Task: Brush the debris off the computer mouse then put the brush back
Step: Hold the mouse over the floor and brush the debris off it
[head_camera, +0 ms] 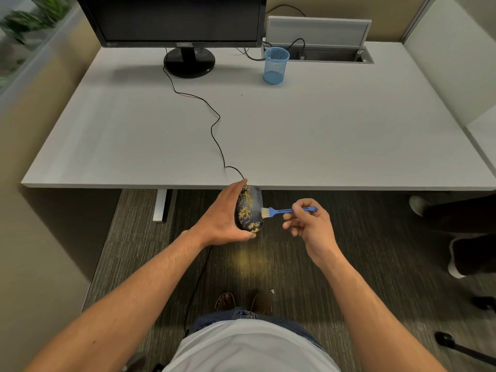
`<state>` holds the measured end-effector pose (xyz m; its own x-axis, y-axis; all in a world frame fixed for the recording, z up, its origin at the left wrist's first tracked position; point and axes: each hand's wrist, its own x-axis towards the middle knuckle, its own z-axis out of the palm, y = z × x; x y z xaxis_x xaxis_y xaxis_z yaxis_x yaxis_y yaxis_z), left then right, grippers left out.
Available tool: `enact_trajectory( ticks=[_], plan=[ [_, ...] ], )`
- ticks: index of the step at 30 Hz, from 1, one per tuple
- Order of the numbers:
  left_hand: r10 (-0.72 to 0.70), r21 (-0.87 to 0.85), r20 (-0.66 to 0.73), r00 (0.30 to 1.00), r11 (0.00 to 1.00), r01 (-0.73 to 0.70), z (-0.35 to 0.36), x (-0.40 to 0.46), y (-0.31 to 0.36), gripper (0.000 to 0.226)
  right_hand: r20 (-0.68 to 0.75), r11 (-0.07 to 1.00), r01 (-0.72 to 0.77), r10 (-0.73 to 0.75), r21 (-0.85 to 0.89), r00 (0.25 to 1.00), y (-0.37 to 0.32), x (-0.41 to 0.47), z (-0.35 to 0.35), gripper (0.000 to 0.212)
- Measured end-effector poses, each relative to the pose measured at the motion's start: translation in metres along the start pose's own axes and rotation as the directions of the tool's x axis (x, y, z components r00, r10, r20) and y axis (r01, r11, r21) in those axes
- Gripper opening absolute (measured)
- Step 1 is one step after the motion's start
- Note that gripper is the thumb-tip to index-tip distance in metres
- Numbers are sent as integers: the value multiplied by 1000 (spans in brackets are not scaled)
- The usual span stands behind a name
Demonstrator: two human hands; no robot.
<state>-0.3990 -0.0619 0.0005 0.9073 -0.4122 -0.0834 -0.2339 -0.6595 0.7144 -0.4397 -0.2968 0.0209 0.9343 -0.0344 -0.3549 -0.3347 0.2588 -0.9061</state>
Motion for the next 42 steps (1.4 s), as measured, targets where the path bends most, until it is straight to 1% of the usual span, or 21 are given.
enact_trajectory(
  ticks=[5, 8, 11, 14, 17, 20, 24, 29, 35, 39, 42],
  plan=[
    [3, 3, 7, 1000, 1000, -3, 2, 1, 1, 127, -2, 999, 21, -21, 40, 1000, -8, 10, 12, 9],
    [9, 1, 9, 1000, 1000, -9, 2, 2, 1, 127, -23, 999, 27, -26, 35, 999, -13, 18, 20, 12],
    [18, -2, 14, 1000, 1000, -18, 3, 3, 0, 127, -92, 998, 61, -60, 8, 994, -20, 28, 25, 12],
    [23, 0, 20, 1000, 1000, -23, 5, 3, 0, 127, -129, 986, 138, -148, -89, 981, -26, 38, 31, 11],
    [29, -5, 17, 999, 1000, -29, 6, 4, 0, 127, -114, 954, 187, -218, -233, 969, -27, 43, 38, 12],
    [31, -15, 2, 1000, 999, -31, 5, 5, 0, 126, -75, 901, 229, -275, -369, 958, -25, 42, 43, 8],
    [24, -14, -12, 1000, 1000, -24, 3, 6, -1, 126, -41, 833, 264, -323, -487, 945, -18, 36, 44, 6],
    [-6, -25, -22, 1000, 1000, 5, 4, 7, -5, 127, -14, 810, 287, -341, -512, 940, -10, 18, 43, 5],
    [-8, -27, -12, 1000, 1000, 8, 3, 10, -8, 127, 15, 783, 332, -382, -525, 924, 3, -11, 38, 18],
    [-5, -21, -15, 1000, 1000, 5, 3, 12, -10, 127, 20, 739, 371, -436, -562, 900, 13, -25, 34, 15],
    [1, -19, -14, 1000, 1000, -1, 3, 14, -10, 125, 38, 679, 420, -502, -602, 864, 20, -32, 33, 14]
  ],
)
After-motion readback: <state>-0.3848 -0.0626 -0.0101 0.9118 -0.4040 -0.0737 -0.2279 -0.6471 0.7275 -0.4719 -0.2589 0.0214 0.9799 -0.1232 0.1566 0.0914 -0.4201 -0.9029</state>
